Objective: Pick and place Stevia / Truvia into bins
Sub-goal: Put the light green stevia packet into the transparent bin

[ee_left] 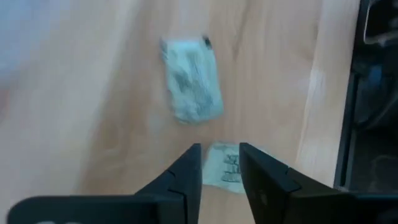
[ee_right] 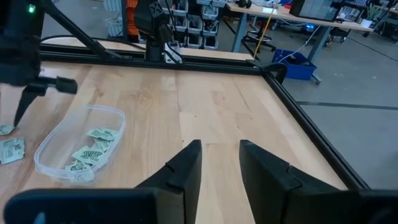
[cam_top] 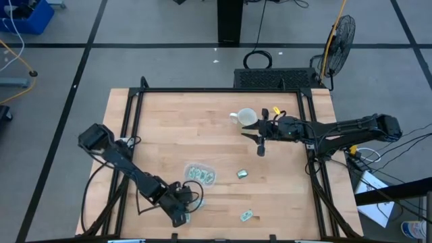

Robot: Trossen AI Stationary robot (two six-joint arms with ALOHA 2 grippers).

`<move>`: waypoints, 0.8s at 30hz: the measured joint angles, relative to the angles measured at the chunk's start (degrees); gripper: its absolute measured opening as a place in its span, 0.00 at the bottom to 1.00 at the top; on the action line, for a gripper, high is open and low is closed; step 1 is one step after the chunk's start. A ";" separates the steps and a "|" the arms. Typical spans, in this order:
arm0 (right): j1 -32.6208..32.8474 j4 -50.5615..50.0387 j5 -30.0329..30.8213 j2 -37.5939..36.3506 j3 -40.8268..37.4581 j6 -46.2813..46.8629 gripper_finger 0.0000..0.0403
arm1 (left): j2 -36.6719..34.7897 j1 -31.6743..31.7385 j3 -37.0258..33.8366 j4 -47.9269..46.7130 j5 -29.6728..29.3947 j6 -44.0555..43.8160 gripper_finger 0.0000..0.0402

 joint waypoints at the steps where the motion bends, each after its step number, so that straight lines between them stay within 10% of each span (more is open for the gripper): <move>1: 0.00 -0.19 0.00 0.00 0.01 0.00 0.25 | 0.97 -0.04 0.04 0.64 1.30 0.06 0.29; 24: -0.03 -0.11 0.04 0.00 0.04 -0.20 0.25 | -3.84 3.52 0.00 -3.76 -2.94 18.27 0.01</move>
